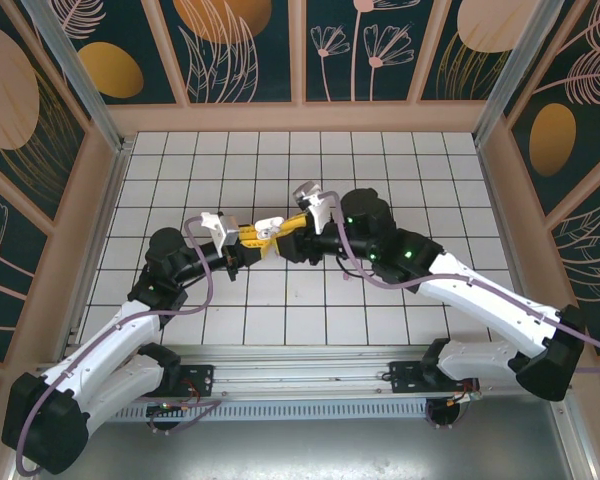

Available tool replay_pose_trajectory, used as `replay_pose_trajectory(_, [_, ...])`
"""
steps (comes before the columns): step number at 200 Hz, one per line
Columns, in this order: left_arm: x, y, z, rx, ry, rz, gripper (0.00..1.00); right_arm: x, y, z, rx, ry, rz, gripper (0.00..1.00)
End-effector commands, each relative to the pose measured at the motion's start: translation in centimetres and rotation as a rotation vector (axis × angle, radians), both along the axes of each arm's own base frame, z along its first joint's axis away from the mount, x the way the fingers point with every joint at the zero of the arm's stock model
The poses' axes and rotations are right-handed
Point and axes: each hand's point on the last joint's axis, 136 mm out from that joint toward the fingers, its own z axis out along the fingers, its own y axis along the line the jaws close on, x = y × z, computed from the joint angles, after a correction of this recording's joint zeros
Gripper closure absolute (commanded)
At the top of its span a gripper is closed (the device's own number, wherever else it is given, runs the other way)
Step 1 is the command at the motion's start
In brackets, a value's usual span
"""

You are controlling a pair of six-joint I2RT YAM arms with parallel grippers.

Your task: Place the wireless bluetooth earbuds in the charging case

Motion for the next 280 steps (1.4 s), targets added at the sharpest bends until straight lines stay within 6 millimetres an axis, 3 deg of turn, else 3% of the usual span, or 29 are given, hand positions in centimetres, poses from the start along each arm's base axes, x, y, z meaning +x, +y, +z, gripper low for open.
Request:
replay_pose_trajectory(1, [0.2,-0.1,1.3,-0.004,-0.032,0.0,1.0,1.4,-0.1,-0.4,-0.069,-0.032,-0.073,0.59])
replay_pose_trajectory(99, [0.2,-0.1,1.1,0.0,-0.029,-0.004,1.0,2.4,0.4,-3.5,-0.196,-0.003,-0.079,0.65])
replay_pose_trajectory(150, [0.0,-0.2,1.0,-0.001,-0.031,-0.013,1.0,2.9,-0.3,-3.8,-0.208,-0.019,-0.083,0.77])
replay_pose_trajectory(183, [-0.5,-0.3,1.5,-0.013,-0.052,-0.042,1.0,1.9,-0.2,-3.2,-0.173,-0.037,-0.002,0.85])
replay_pose_trajectory(227, [-1.3,-0.5,2.3,-0.035,-0.078,-0.083,1.0,1.0,-0.9,-2.3,-0.143,-0.087,0.053,0.83])
replay_pose_trajectory(280, [-1.9,-0.7,2.8,-0.047,-0.087,-0.122,1.0,-0.6,-1.2,-1.0,-0.1,-0.118,0.167,0.89])
